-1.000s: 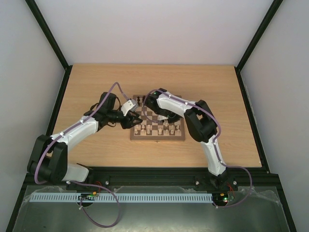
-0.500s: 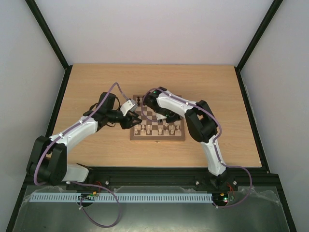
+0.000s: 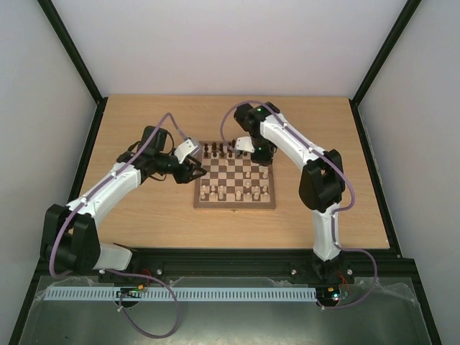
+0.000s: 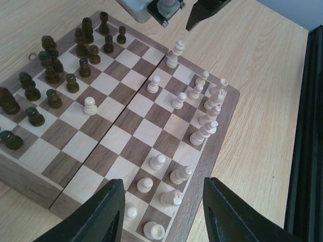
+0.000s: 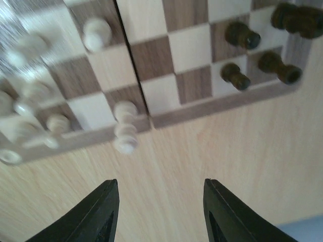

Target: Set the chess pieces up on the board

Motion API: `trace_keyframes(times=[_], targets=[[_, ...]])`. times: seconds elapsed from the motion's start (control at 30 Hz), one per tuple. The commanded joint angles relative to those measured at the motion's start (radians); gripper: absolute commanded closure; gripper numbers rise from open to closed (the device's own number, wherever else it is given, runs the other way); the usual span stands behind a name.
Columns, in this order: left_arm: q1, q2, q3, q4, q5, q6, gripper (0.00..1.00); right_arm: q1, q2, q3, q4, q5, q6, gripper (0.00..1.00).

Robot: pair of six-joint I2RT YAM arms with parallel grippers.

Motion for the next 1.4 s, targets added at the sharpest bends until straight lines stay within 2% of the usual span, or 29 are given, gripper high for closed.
trace_keyframes(times=[0.0,0.17,0.27,0.63,1.03,1.23,1.37], targets=[[0.018,-0.001,0.044,-0.105,-0.003,0.029,0.54,-0.02,-0.012,0.02,-0.006,-0.254,0.109,0.55],[0.034,-0.006,0.045,-0.09,-0.01,-0.014,0.54,-0.024,0.003,0.016,0.071,-0.453,0.24,0.61],[0.053,-0.007,0.037,-0.061,0.002,-0.053,0.54,-0.024,0.024,0.001,0.093,-0.497,0.28,0.64],[0.102,-0.019,-0.001,0.0,0.024,-0.116,0.54,-0.024,0.048,-0.123,0.171,-0.428,0.266,0.64],[0.109,-0.023,-0.016,0.021,0.029,-0.134,0.54,-0.024,0.114,-0.126,0.218,-0.368,0.328,0.77],[0.114,-0.023,-0.018,0.024,0.029,-0.138,0.53,-0.024,0.123,-0.117,0.2,-0.394,0.328,0.89],[0.116,-0.026,-0.027,0.033,0.031,-0.143,0.54,-0.023,0.116,-0.115,0.191,-0.427,0.327,0.91]])
